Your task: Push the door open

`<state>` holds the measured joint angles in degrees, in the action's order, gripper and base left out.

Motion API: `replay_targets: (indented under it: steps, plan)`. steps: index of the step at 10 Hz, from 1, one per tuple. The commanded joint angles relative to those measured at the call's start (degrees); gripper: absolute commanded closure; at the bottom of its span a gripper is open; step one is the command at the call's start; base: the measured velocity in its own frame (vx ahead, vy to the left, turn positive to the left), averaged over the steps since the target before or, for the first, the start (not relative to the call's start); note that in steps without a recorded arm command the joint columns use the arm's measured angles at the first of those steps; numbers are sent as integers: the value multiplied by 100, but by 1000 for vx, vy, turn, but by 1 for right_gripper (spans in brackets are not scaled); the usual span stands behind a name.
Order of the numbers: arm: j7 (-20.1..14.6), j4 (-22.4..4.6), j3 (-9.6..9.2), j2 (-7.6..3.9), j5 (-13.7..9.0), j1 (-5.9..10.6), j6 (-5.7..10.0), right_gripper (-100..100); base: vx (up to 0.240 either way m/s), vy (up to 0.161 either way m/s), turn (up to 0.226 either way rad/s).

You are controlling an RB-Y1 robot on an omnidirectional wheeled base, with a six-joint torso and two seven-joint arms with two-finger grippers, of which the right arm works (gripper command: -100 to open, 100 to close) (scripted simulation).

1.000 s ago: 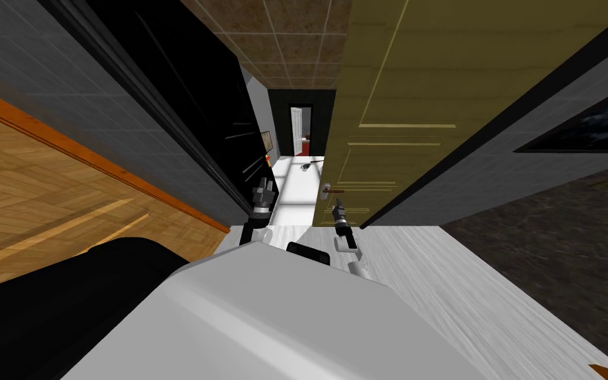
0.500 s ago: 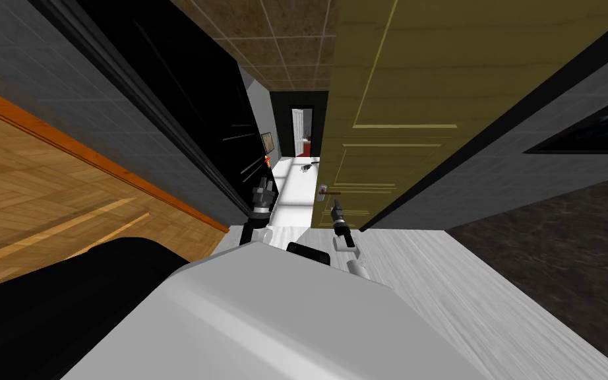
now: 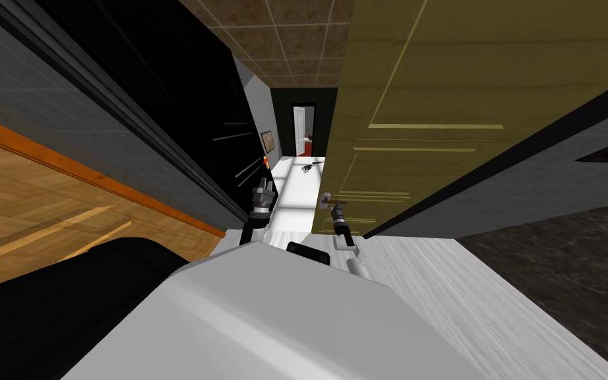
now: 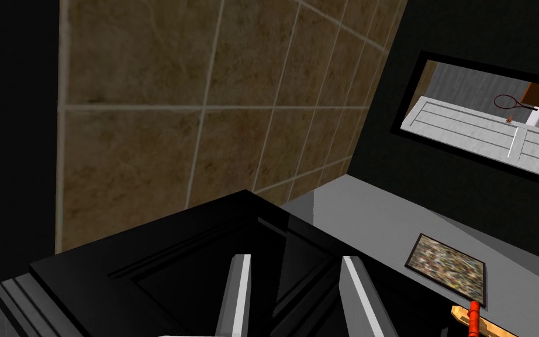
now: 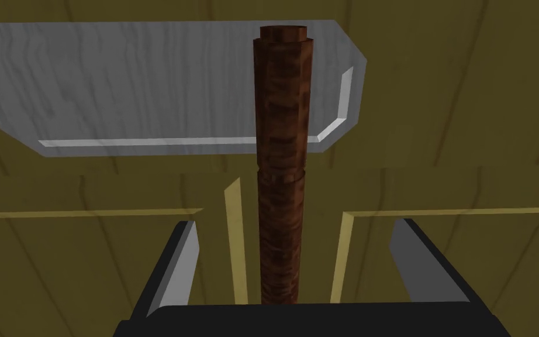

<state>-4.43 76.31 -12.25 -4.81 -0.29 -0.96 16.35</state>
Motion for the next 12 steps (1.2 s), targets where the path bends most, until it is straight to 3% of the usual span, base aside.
replay_targets:
  steps: [1,3,4,9,12]
  plan:
    - [4,-71,32,20,-5,40,26,-100,210,47,20]
    - [6,-94,40,32,-5,52,36,-100,142,13,15]
    - [6,-94,40,32,-5,52,36,100,-10,1,-6]
    - [6,-94,40,32,-5,52,36,100,-7,-1,4]
    - [51,-131,221,10,-17,121,28,100,155,66,-43]
